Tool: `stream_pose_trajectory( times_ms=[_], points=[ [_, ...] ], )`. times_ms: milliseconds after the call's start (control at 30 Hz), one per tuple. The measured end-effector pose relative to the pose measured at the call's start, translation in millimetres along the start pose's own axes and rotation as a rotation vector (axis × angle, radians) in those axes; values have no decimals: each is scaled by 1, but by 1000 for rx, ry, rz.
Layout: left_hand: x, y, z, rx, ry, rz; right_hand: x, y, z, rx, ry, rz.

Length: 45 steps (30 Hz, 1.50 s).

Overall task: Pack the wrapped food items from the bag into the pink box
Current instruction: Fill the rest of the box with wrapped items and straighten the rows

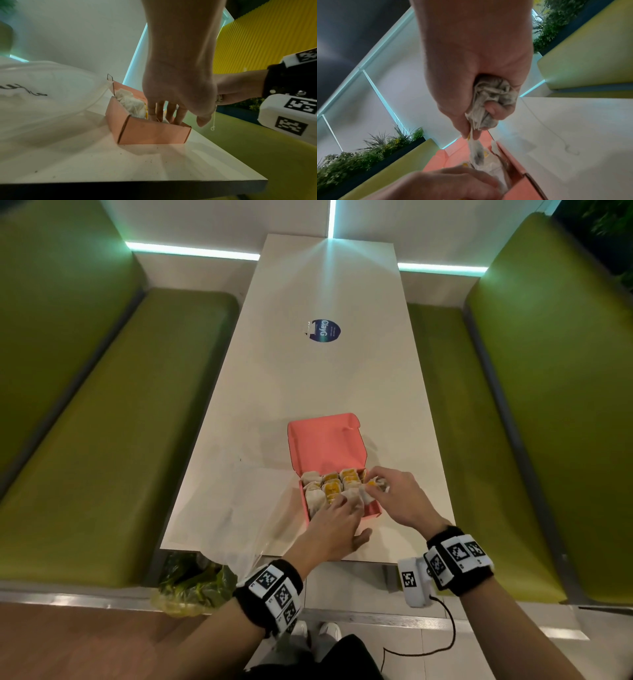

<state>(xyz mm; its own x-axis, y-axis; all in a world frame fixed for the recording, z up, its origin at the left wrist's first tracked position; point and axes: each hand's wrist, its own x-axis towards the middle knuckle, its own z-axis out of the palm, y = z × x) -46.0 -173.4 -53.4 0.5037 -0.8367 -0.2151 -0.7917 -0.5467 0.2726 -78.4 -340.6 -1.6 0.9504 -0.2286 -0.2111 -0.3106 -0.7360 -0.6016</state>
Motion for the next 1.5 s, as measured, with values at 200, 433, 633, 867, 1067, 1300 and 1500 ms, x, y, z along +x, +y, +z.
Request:
stream_pose_trajectory(
  times_ms=[200,433,633,867,1067,1300,1500],
  points=[
    [-3,2,-1,-27,92,39,26,6,12,139,82,31],
    [-9,0,8,-39,216,61,32,18,26,24,111,111],
    [-17,-2,6,-63,227,40,24,17,36,-267,147,57],
    [-19,-8,11,-18,177,16,10,19,48,-498,91,-9],
    [-21,-7,9,-13,130,-6,10,16,43,-509,117,0],
    [-26,-9,7,-22,128,5,14,11,41,-576,80,-6],
    [-26,-10,10,-12,153,17,14,7,47,-595,101,30]
  ],
)
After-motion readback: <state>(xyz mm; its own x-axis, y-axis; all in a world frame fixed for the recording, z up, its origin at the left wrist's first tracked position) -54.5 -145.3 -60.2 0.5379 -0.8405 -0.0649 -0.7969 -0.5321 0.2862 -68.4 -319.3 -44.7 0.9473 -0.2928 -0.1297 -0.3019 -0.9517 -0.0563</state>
